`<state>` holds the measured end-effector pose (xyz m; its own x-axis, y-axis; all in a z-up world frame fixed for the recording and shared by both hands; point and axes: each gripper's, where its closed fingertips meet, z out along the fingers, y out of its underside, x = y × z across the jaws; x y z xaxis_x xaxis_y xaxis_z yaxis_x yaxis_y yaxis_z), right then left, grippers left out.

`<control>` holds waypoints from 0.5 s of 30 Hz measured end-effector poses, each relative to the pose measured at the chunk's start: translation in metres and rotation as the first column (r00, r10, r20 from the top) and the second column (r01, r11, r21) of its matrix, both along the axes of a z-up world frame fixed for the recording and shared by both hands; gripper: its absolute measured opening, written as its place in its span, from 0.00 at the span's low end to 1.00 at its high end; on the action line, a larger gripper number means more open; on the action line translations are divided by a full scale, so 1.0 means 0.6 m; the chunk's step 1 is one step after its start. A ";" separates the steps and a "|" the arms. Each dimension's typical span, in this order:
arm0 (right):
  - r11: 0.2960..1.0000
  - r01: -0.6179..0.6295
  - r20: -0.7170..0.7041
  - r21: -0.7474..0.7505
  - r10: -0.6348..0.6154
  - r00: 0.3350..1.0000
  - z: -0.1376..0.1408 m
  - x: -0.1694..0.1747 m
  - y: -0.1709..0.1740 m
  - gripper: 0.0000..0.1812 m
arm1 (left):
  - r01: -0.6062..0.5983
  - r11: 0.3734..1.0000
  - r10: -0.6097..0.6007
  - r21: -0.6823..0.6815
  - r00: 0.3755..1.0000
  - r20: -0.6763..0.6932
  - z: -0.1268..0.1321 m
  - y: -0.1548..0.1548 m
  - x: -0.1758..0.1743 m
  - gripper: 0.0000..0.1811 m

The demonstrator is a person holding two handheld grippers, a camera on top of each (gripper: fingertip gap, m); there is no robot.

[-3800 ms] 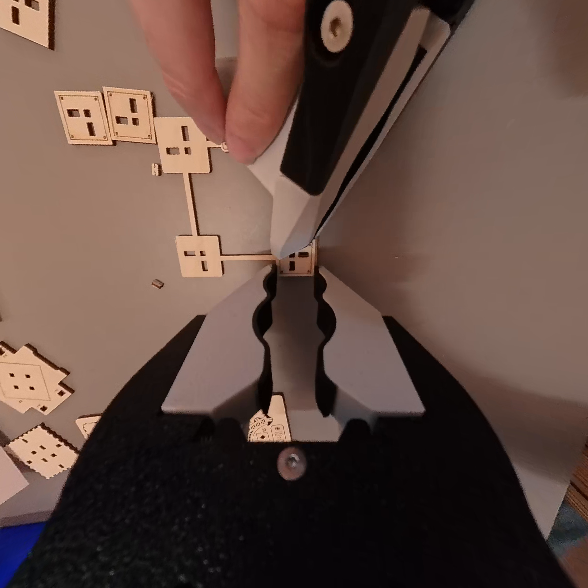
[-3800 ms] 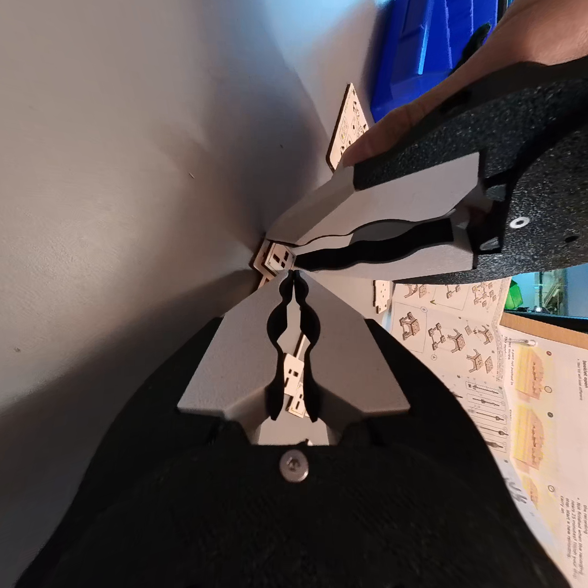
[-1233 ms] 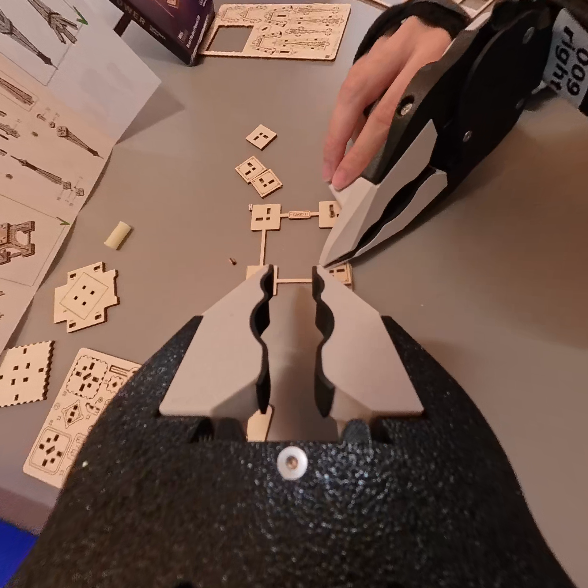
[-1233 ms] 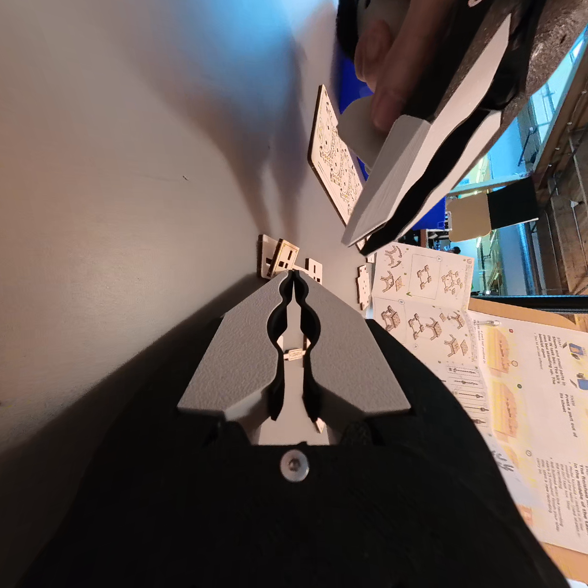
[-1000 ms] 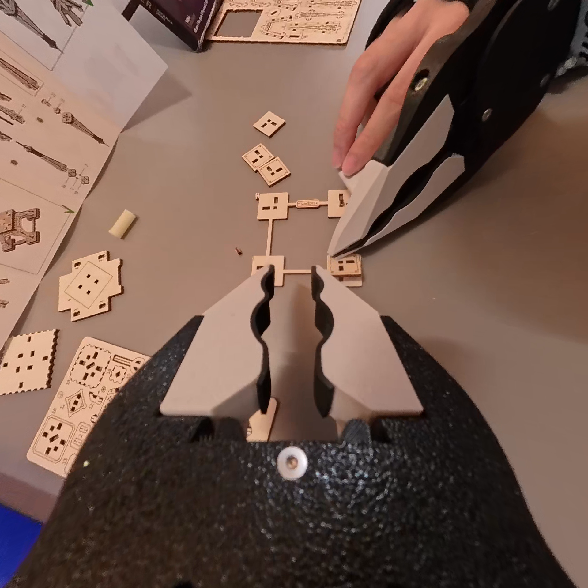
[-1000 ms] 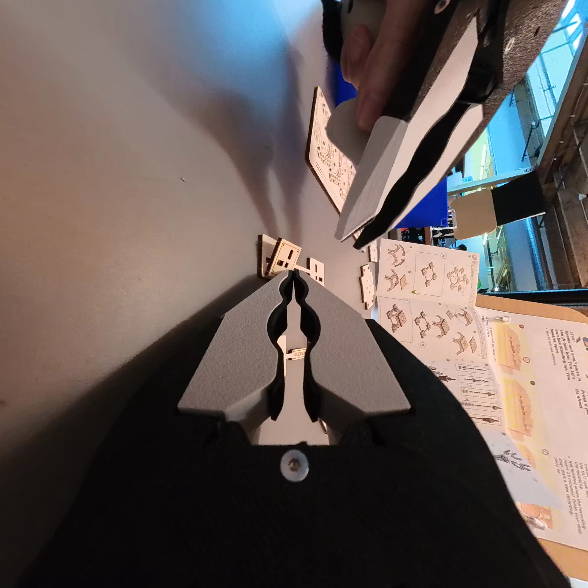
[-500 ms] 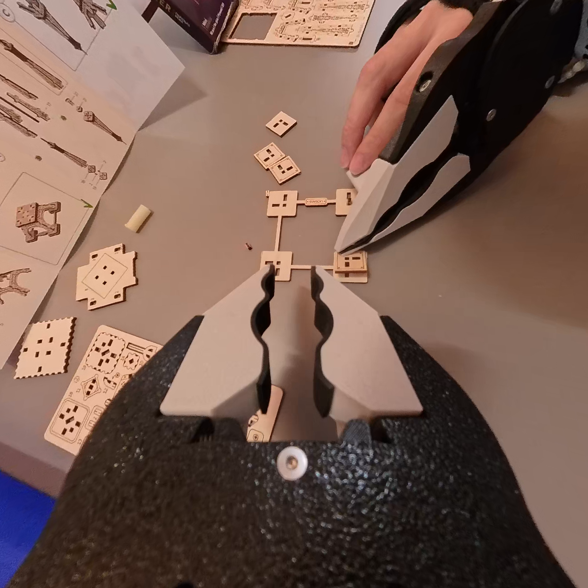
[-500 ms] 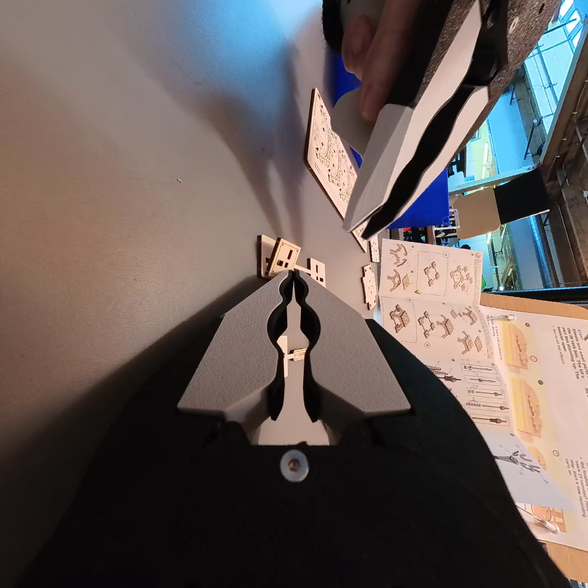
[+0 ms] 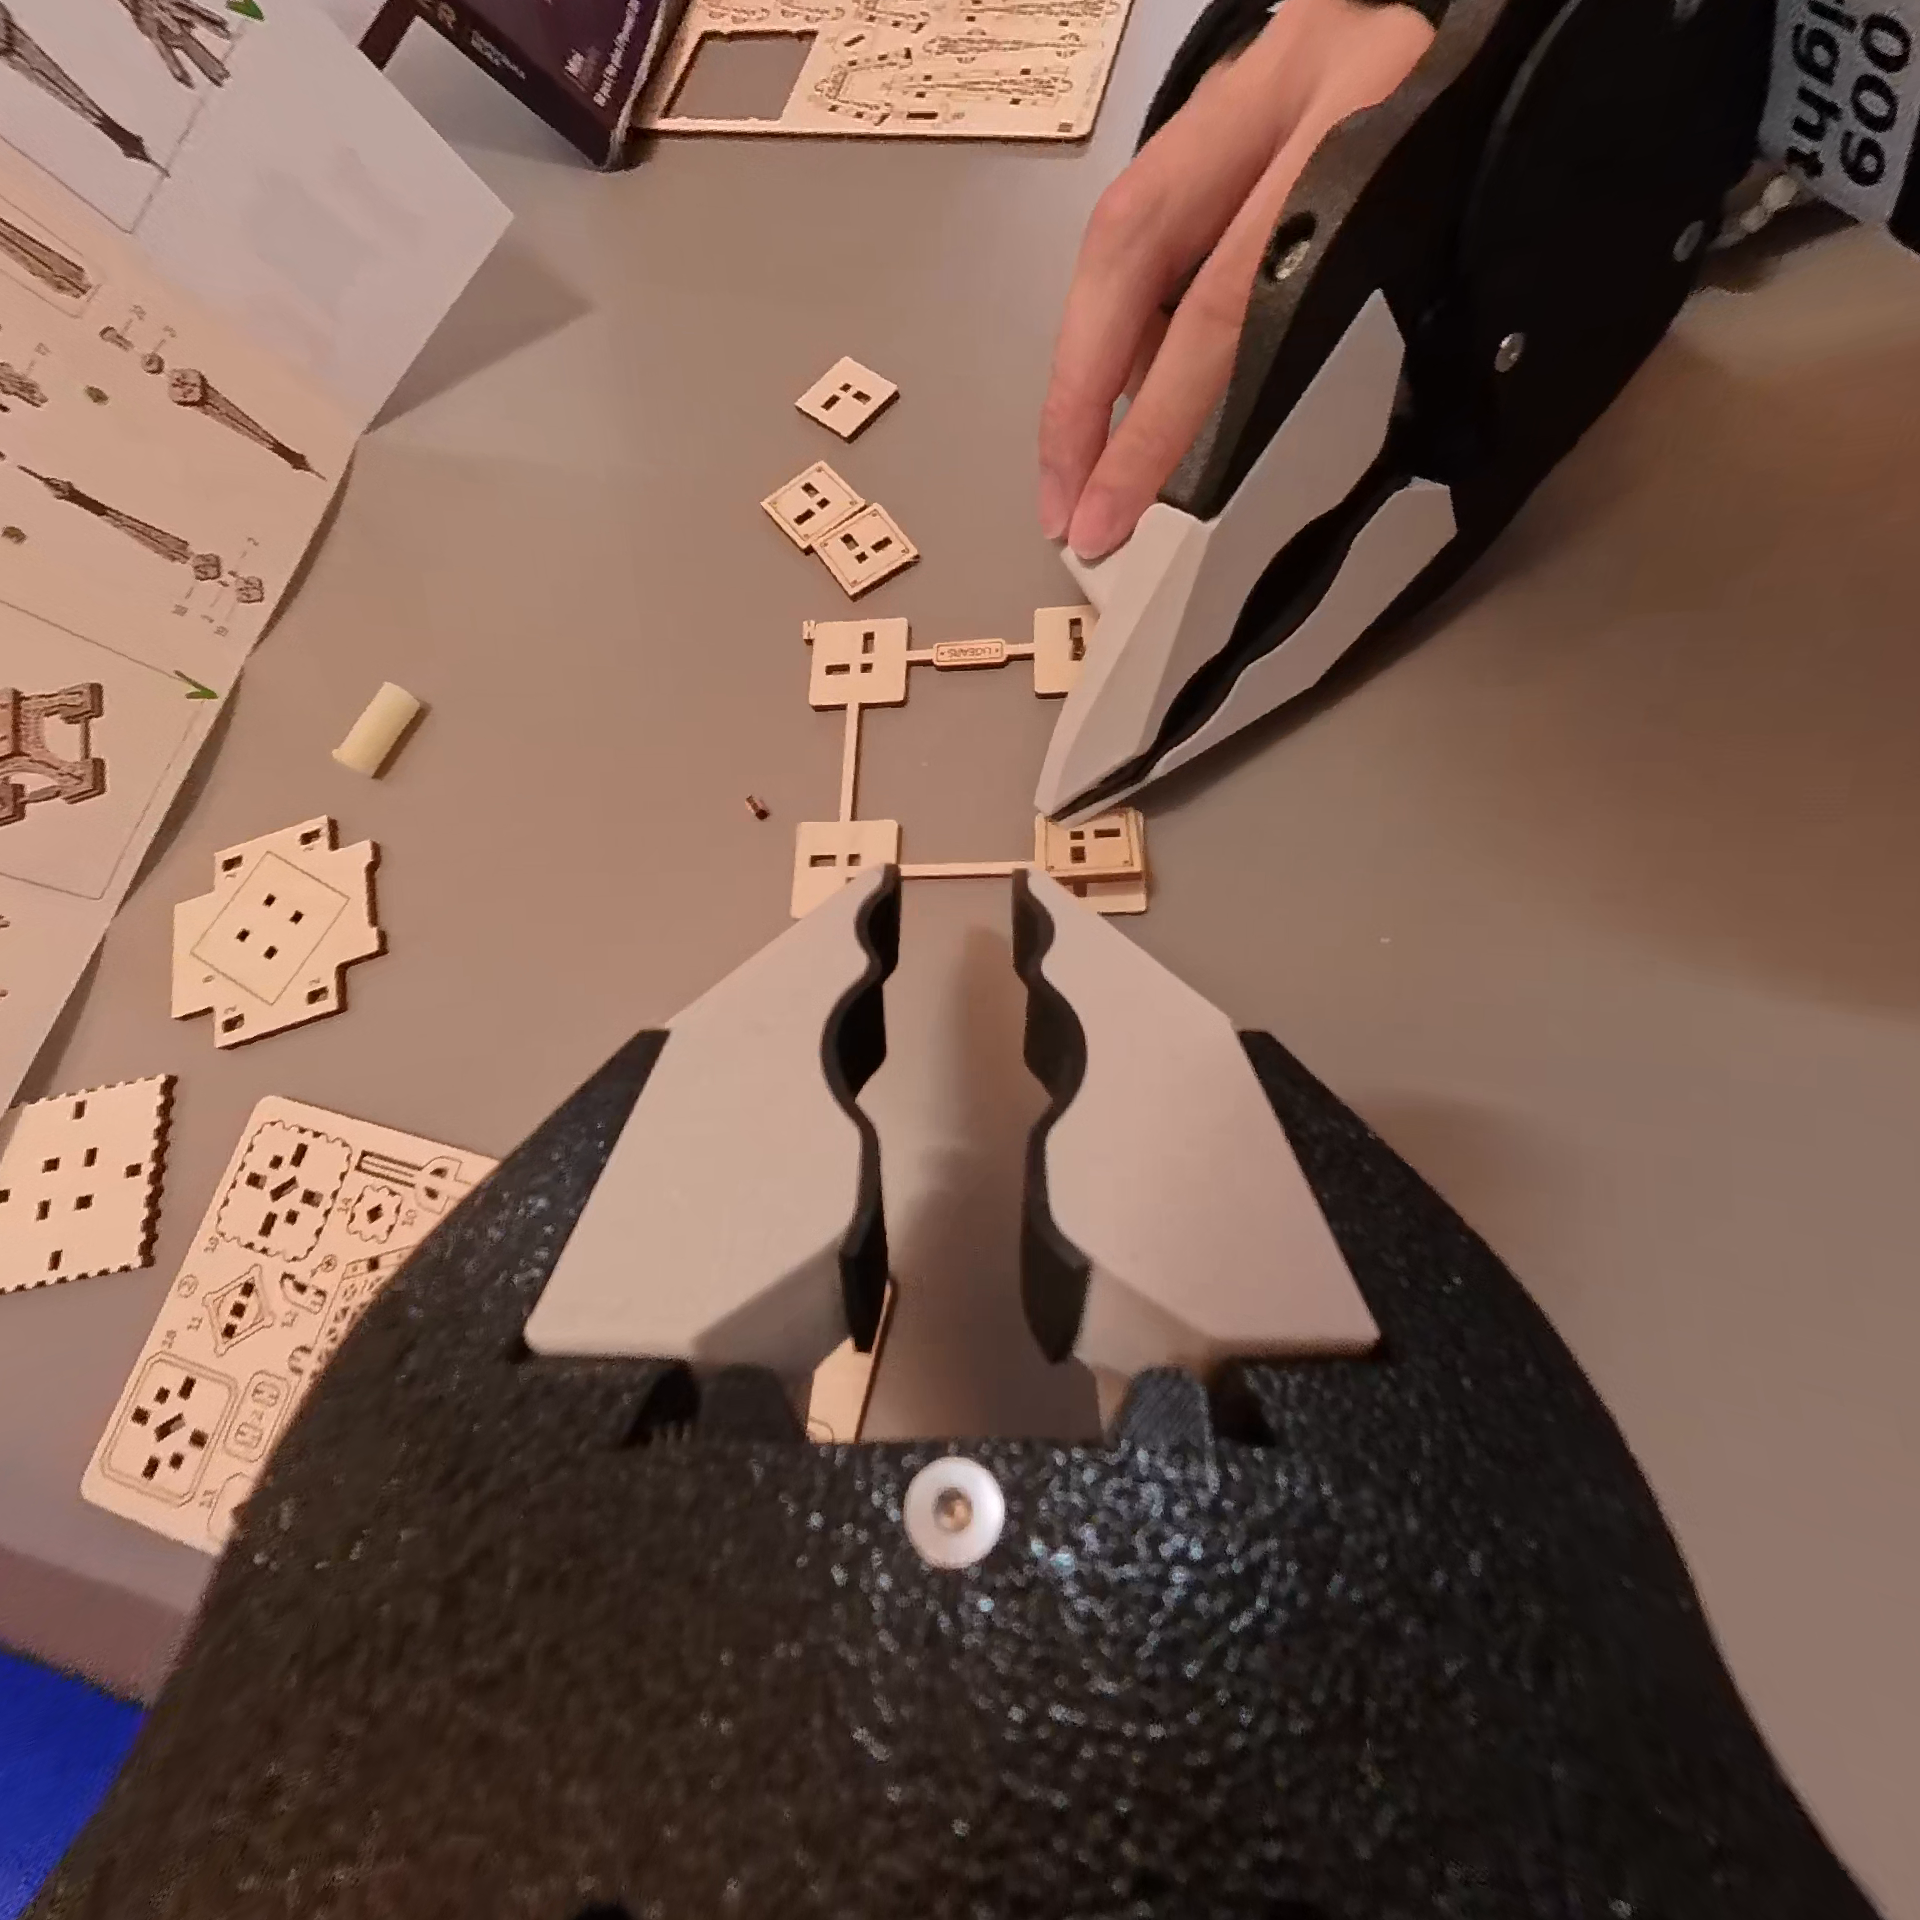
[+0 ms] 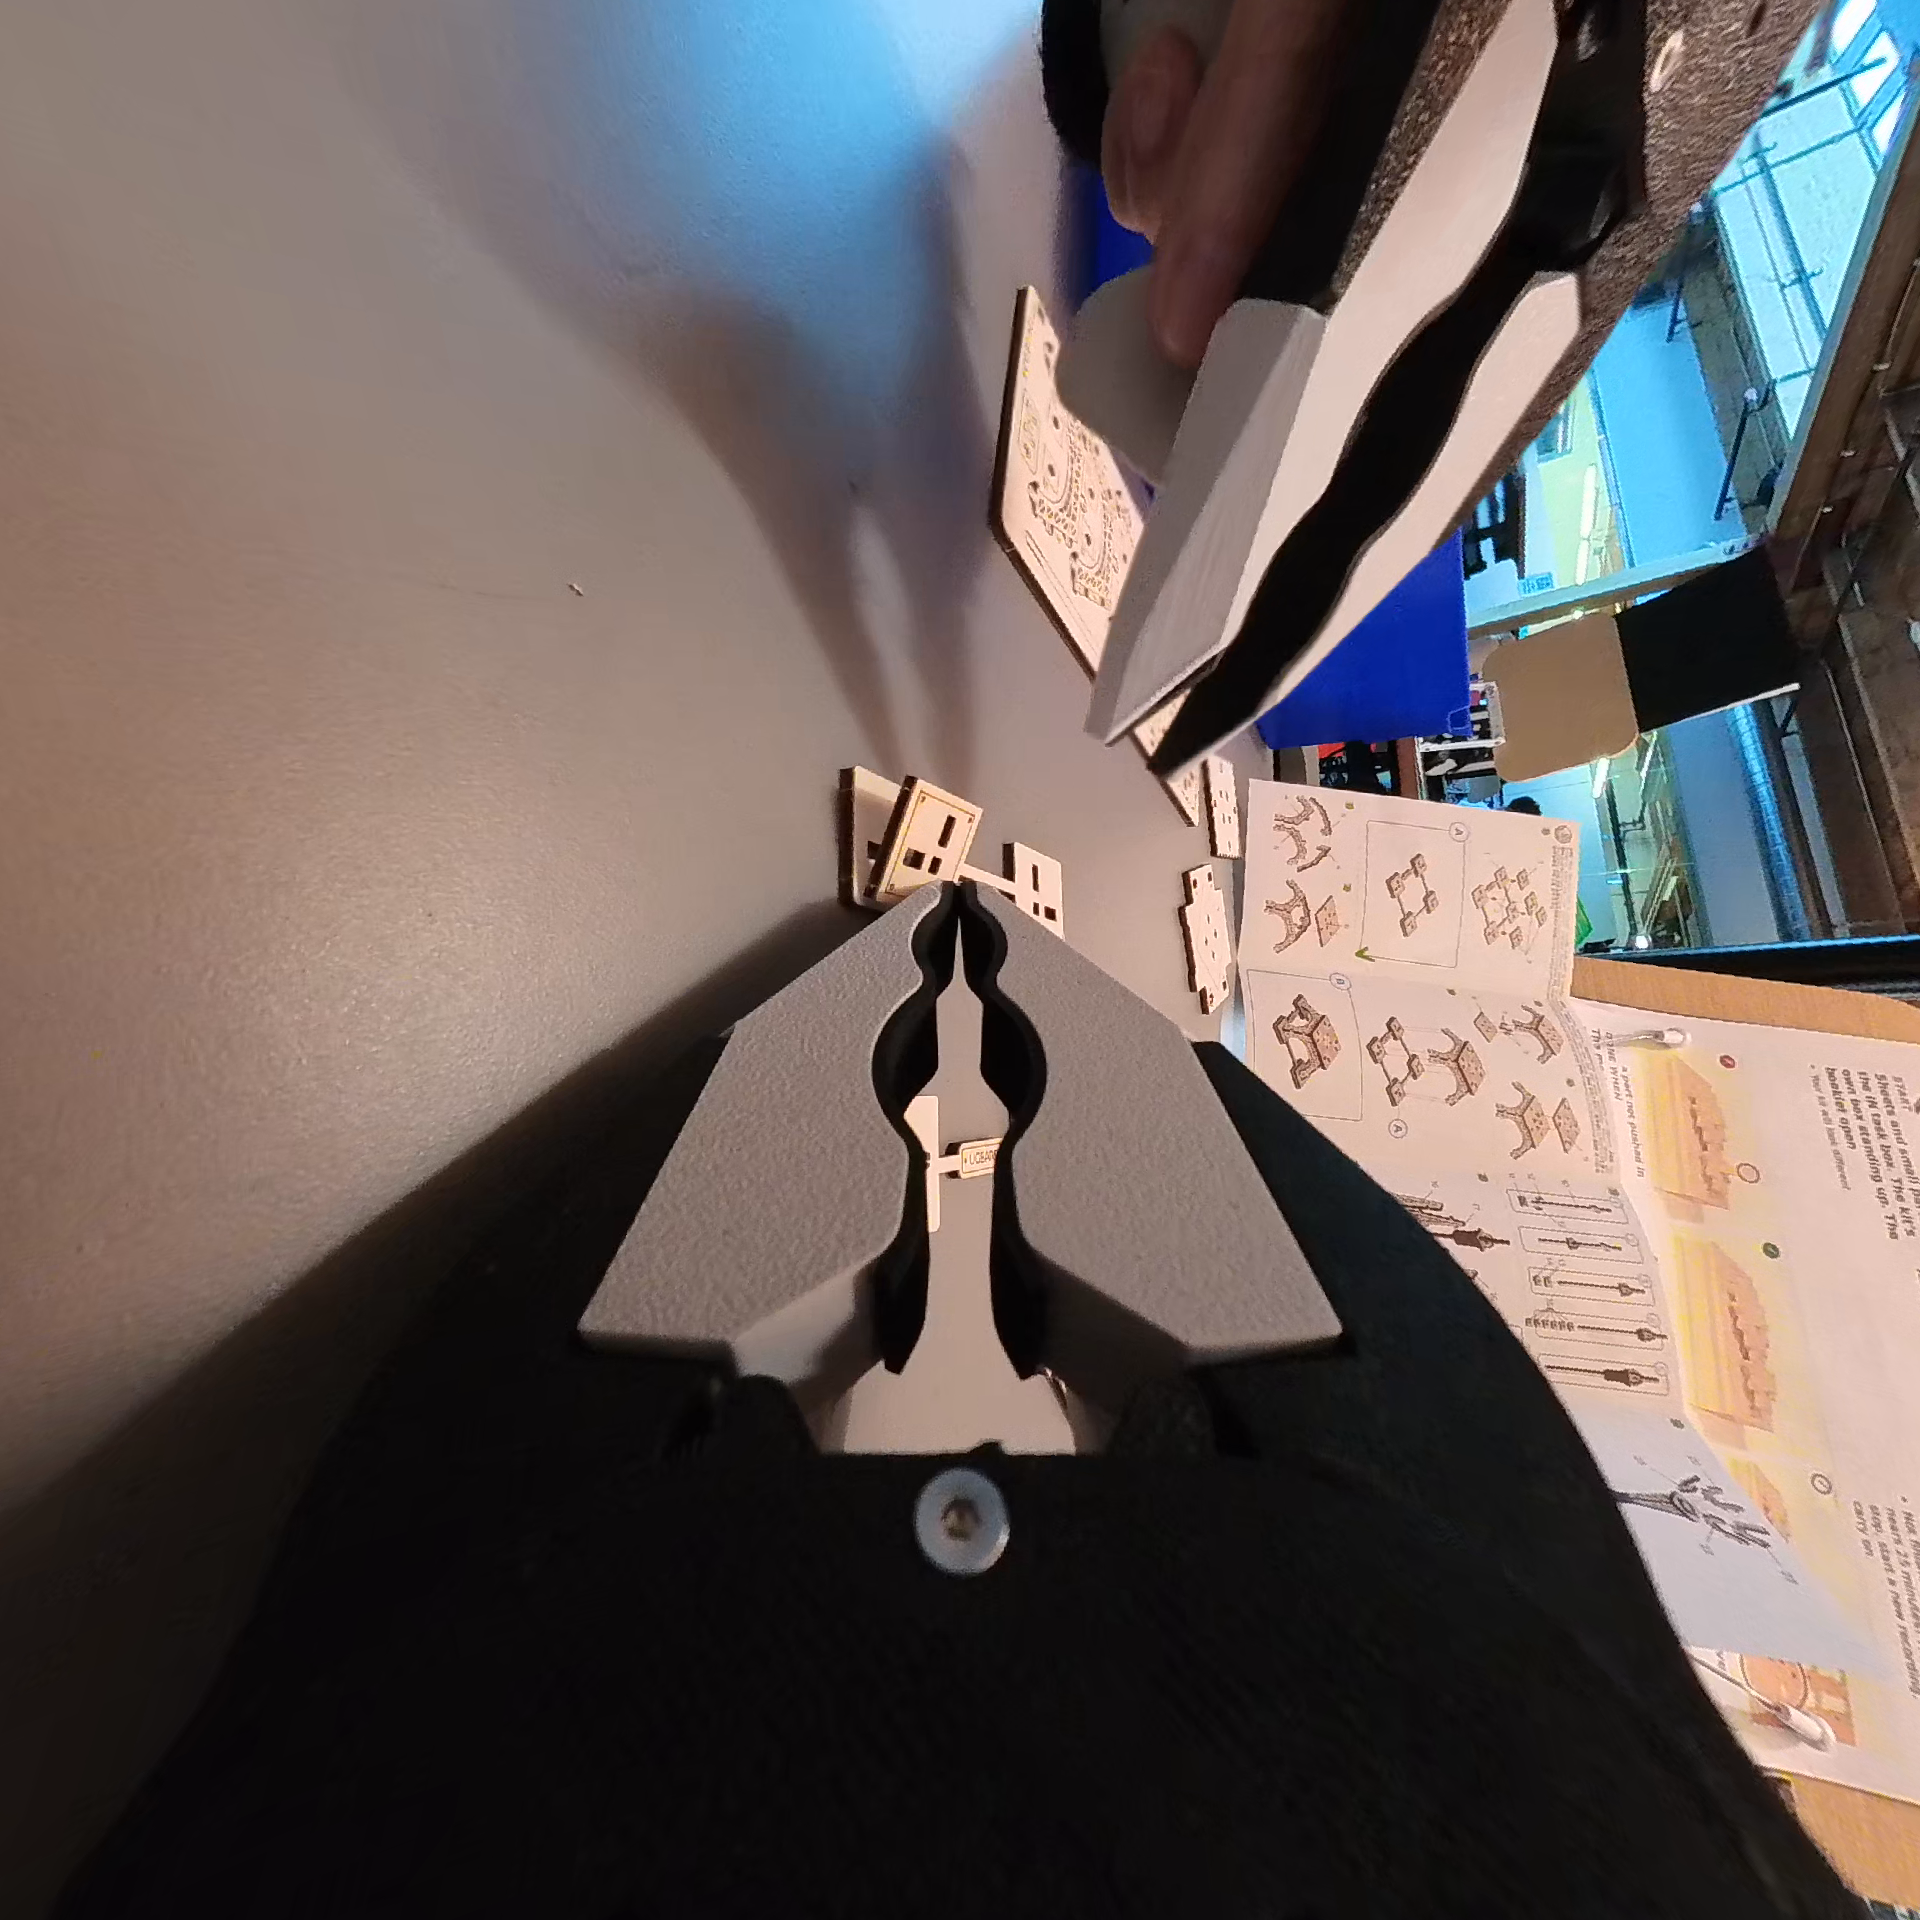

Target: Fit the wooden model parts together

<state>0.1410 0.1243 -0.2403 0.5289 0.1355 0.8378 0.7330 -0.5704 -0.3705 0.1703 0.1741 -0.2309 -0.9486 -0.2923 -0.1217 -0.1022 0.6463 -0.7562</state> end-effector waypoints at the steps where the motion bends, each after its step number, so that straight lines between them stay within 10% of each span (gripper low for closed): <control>1: 1.000 0.000 0.001 0.000 0.000 1.000 0.000 0.000 0.000 0.00 | 0.011 1.000 -0.011 -0.003 1.000 -0.006 -0.001 -0.002 -0.003 0.10; 15: 1.000 0.000 0.003 0.001 0.000 1.000 -0.007 0.004 0.011 0.00 | 0.079 0.997 -0.077 0.024 0.995 -0.058 -0.022 -0.013 -0.023 0.16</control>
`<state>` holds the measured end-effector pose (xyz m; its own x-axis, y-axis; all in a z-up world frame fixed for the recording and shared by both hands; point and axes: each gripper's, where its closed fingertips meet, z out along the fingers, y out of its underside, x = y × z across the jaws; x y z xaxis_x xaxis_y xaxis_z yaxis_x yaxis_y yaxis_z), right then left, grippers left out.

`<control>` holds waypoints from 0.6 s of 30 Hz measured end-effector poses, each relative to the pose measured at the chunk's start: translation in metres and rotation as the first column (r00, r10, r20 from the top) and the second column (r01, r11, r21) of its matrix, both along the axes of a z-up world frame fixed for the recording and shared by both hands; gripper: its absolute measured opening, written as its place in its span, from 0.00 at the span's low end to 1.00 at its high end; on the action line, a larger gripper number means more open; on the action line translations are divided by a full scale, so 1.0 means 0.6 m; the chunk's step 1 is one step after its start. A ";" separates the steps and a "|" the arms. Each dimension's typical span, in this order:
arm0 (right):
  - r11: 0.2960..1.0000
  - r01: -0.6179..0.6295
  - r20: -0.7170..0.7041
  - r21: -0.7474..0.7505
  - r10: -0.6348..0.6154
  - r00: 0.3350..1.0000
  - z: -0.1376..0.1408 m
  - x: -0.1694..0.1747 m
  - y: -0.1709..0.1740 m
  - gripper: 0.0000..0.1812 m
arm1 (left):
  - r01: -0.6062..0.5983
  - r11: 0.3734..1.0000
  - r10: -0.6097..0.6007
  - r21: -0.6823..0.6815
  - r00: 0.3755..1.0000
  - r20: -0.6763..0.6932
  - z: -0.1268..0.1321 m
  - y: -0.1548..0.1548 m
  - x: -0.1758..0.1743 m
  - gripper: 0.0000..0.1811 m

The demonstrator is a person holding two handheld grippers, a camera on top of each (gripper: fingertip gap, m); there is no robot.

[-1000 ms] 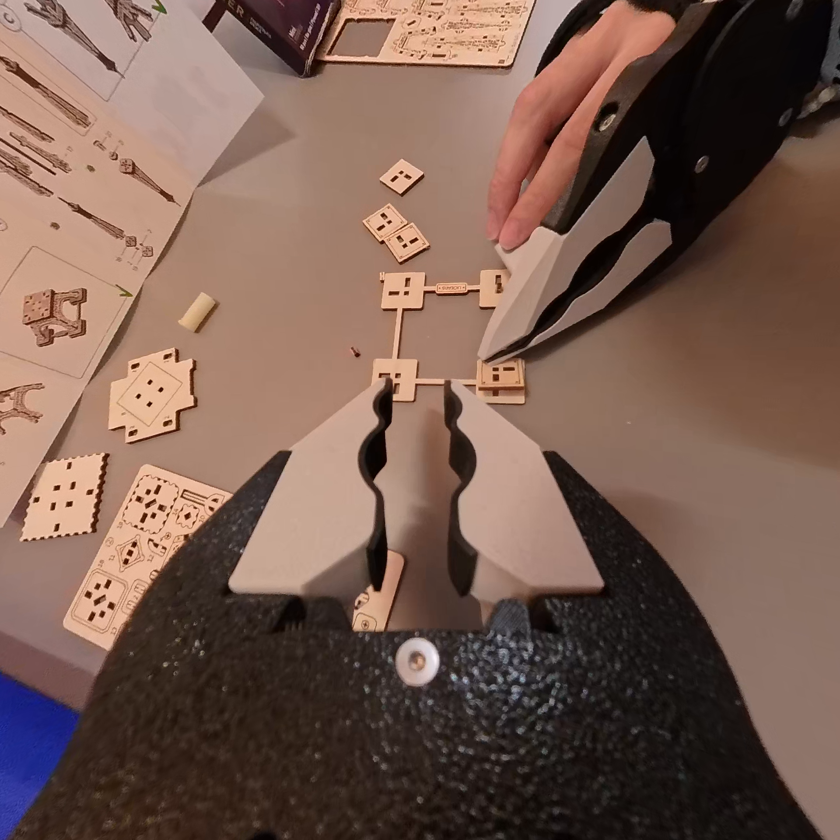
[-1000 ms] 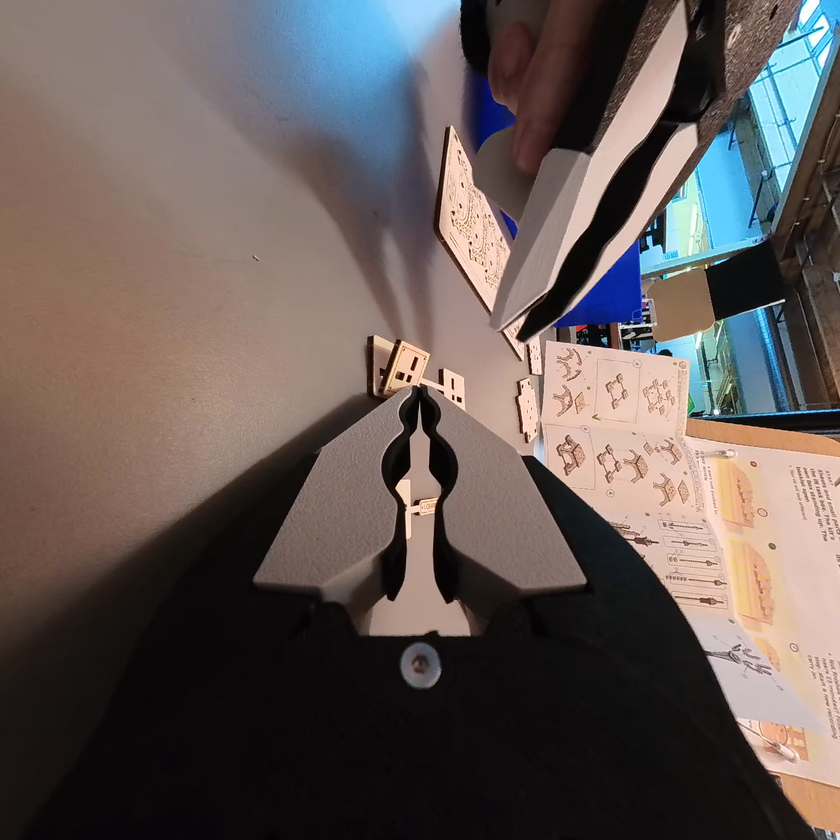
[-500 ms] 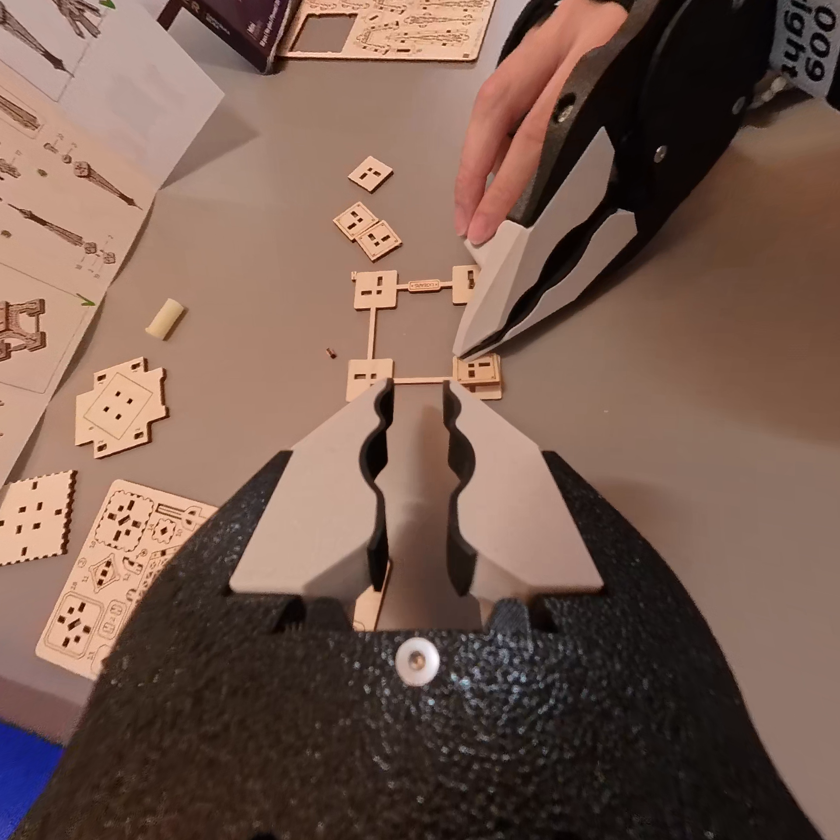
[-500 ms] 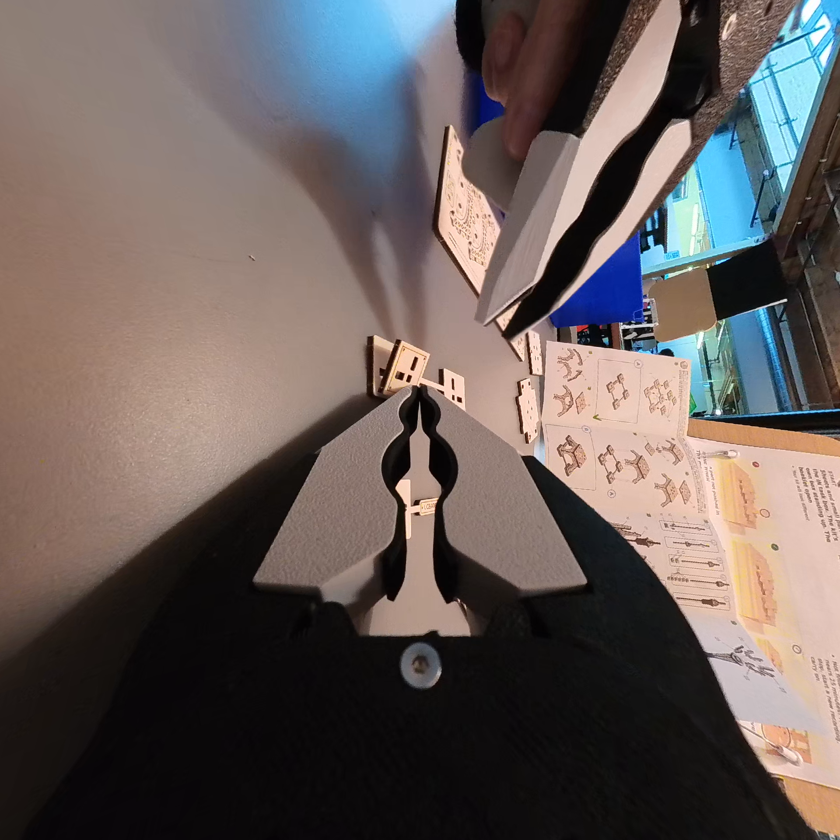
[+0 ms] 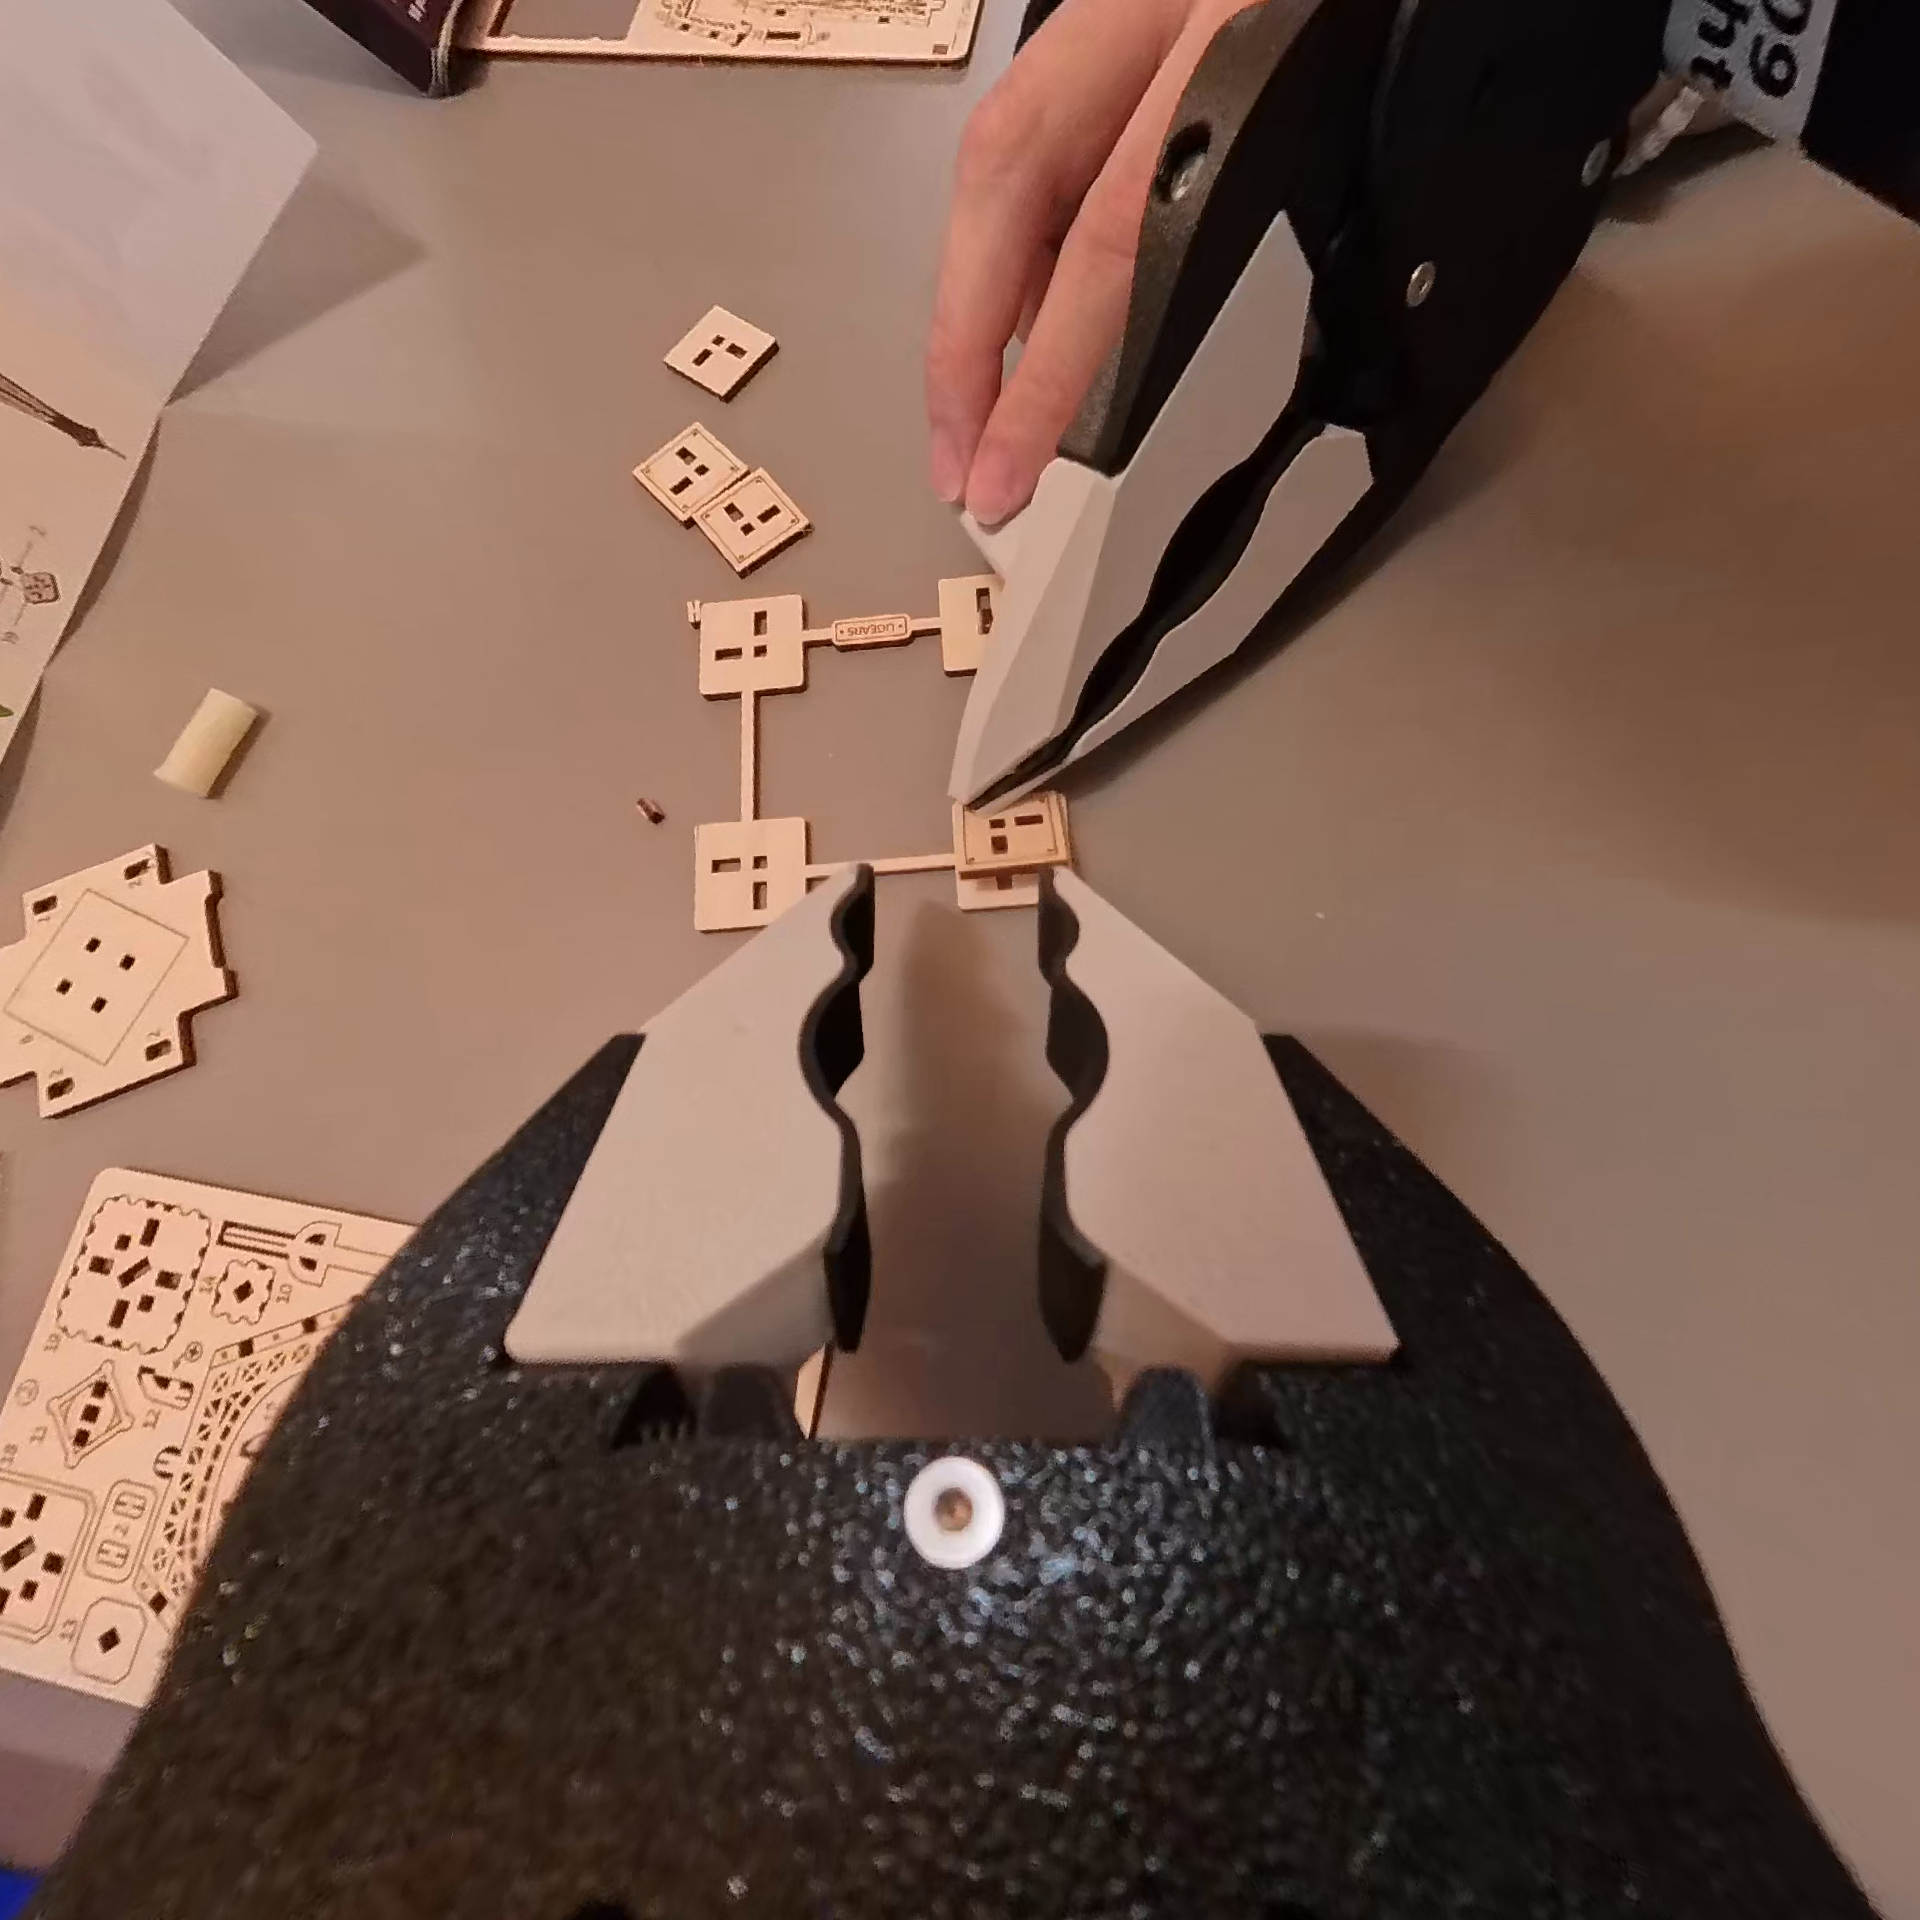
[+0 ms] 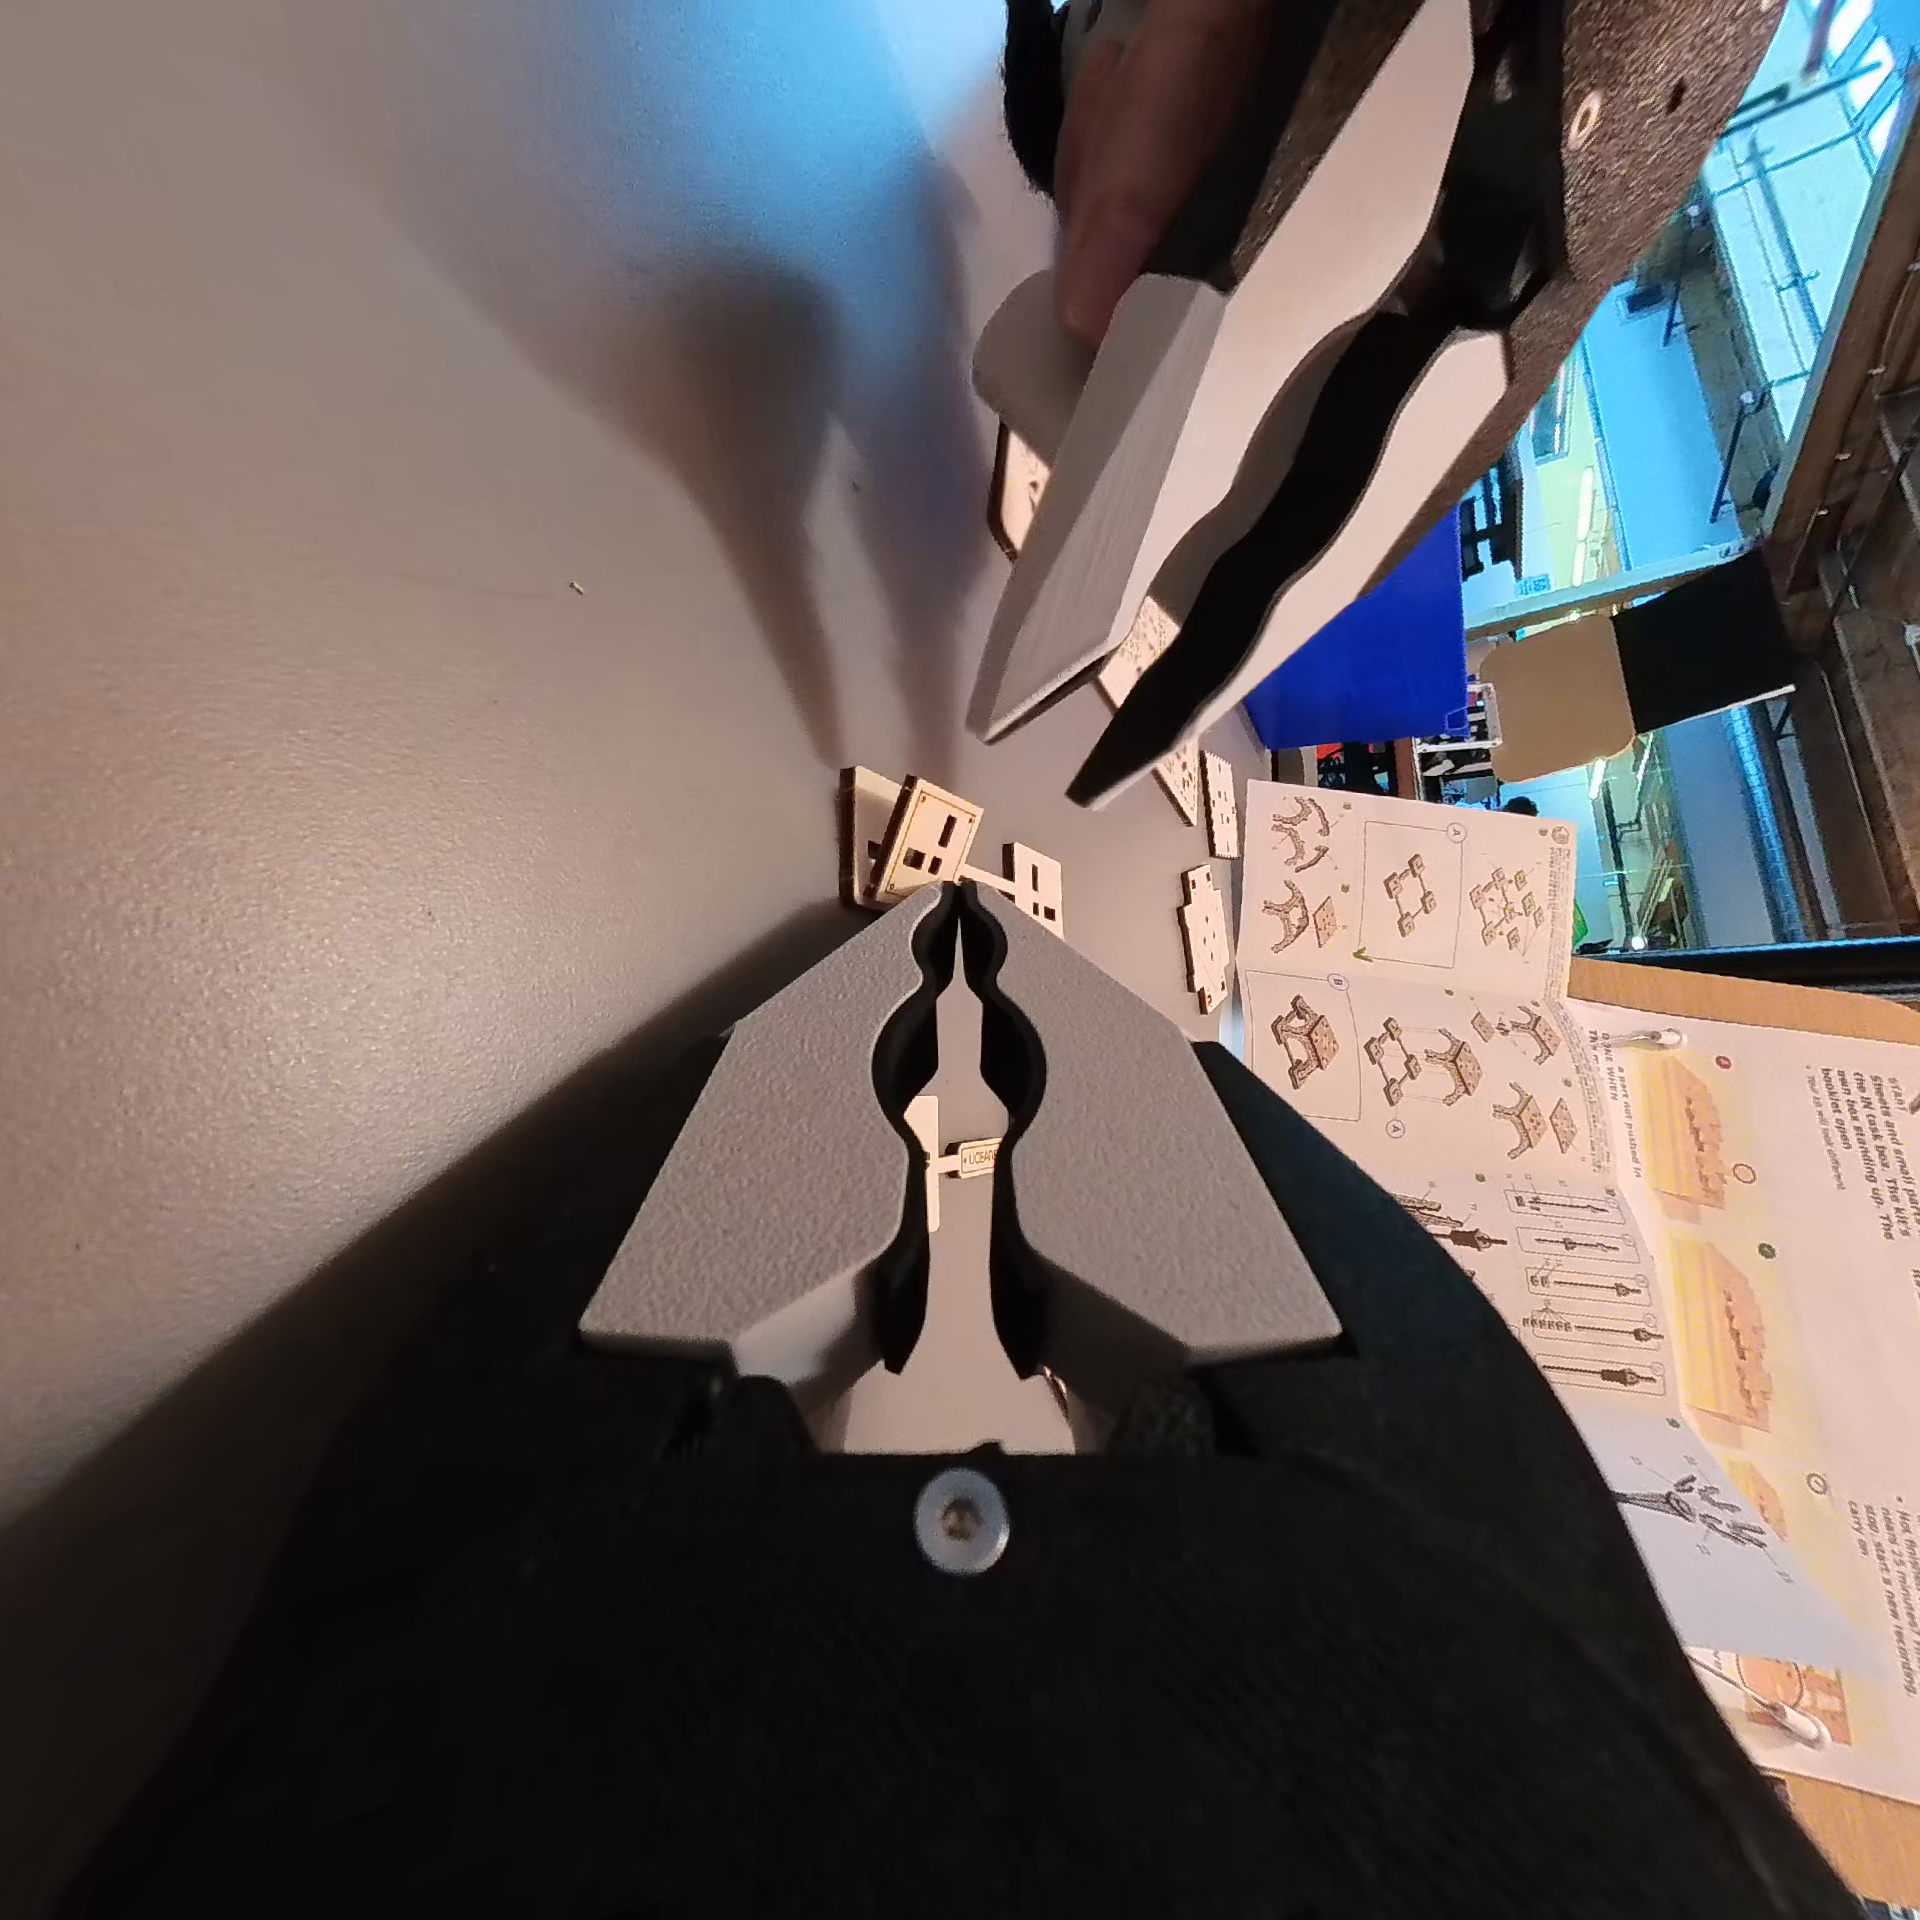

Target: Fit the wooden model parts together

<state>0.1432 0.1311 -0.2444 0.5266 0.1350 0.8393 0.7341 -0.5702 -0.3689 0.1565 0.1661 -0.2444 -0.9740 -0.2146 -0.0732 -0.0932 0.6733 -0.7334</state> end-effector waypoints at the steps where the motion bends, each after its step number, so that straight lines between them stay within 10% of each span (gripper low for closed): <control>1: 1.000 0.000 -0.001 0.000 0.000 1.000 -0.002 0.002 0.003 0.00 | 0.000 1.000 0.000 0.003 1.000 -0.003 -0.002 0.000 0.000 0.16; 18: 1.000 0.001 -0.002 -0.002 -0.001 1.000 -0.023 0.024 0.042 0.00 | 0.014 0.999 -0.013 0.029 1.000 -0.010 -0.010 -0.001 -0.005 0.15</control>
